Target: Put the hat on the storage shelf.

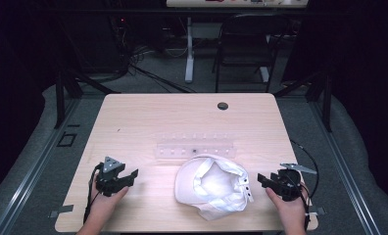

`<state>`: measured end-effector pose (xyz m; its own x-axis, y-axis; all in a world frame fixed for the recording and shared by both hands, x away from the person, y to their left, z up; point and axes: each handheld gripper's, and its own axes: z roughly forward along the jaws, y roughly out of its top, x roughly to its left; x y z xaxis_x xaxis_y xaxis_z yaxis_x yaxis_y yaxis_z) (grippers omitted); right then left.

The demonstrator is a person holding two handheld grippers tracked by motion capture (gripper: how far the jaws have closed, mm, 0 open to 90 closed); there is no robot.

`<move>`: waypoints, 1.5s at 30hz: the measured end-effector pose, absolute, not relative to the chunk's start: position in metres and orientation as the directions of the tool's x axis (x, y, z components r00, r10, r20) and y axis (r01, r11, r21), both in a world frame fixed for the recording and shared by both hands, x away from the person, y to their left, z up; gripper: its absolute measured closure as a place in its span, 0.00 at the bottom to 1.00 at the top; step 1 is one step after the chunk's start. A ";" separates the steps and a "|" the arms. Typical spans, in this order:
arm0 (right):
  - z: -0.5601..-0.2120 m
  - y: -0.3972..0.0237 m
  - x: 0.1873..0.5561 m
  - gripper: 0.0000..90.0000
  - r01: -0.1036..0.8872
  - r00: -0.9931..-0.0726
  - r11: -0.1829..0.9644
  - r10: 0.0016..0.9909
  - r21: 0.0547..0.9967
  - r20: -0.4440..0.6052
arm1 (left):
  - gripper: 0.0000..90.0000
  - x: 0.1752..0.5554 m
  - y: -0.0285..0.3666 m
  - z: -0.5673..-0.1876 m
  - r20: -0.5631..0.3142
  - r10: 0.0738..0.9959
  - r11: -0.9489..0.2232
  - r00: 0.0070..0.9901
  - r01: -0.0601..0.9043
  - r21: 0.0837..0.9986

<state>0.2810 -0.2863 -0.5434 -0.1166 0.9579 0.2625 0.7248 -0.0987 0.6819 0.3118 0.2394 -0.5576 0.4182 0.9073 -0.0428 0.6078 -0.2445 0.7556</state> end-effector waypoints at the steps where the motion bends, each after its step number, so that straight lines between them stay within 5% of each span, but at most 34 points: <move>1: -0.542 -0.287 0.281 0.48 0.725 -0.122 -0.106 0.953 0.681 0.277 | 0.46 0.311 0.240 -0.558 -0.051 0.909 -0.234 0.414 0.608 0.759; 7: -0.534 -0.294 0.281 0.50 0.771 -0.141 -0.217 0.859 0.599 0.492 | 0.46 0.309 0.241 -0.555 -0.068 0.905 -0.223 0.420 0.604 0.765; 18: -0.540 -0.300 0.282 0.51 0.826 -0.112 -0.248 0.809 0.507 0.577 | 0.46 0.310 0.240 -0.556 -0.079 0.898 -0.226 0.432 0.610 0.760; 32: -0.521 -0.298 0.284 0.54 0.825 -0.154 -0.199 0.821 0.529 0.550 | 0.46 0.309 0.235 -0.557 -0.068 0.893 -0.244 0.445 0.605 0.758; 45: -0.514 -0.288 0.286 0.55 0.885 -0.134 -0.174 0.794 0.432 0.593 | 0.46 0.308 0.233 -0.557 -0.055 0.890 -0.257 0.452 0.599 0.758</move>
